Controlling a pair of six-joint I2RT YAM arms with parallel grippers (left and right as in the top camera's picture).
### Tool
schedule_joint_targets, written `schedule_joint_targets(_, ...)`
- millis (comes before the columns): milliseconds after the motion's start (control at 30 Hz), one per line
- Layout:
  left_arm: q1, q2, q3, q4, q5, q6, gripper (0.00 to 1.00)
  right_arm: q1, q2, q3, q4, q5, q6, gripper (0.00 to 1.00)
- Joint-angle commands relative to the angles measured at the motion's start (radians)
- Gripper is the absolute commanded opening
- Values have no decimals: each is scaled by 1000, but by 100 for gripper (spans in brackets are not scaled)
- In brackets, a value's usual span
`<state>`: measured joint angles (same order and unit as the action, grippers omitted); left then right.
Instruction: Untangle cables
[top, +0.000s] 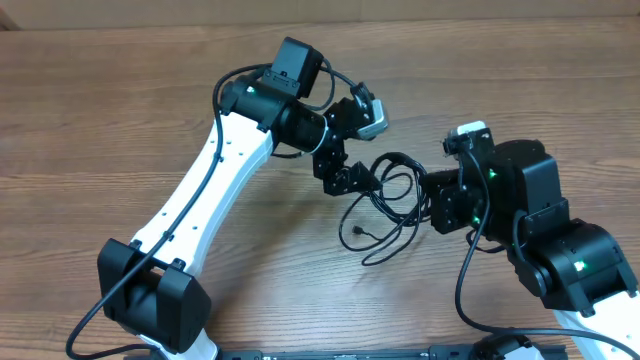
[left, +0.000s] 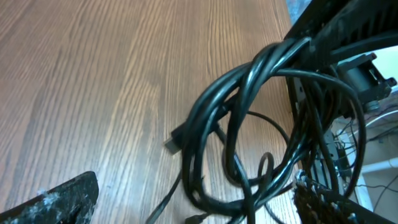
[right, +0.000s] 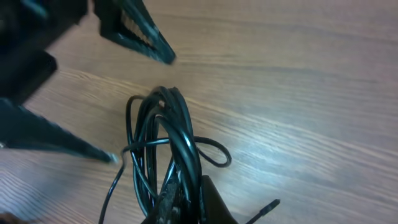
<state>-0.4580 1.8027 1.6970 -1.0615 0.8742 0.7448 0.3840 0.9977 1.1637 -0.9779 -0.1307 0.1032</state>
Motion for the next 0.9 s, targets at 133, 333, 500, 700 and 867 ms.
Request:
schedule_joint_targets(133,-29,-24,9,0,-70,-161,100,0,-11,35,69,-73,8,4)
schedule_joint_targets(333,-29,-24,9,16,-70,-306,86,0,-11,35,69,-54,30,4)
schedule_joint_targets(500,-29,-24,9,16,-69,-327,39,0,-10,35,66,-16,61,4)
schedule_joint_targets(700,-29,-24,9,22,-34,-327,4,0,-10,35,70,-17,79,4)
schedule_joint_targets(867,-29,-24,9,45,-41,-383,4,0,-9,35,37,20,80,12)
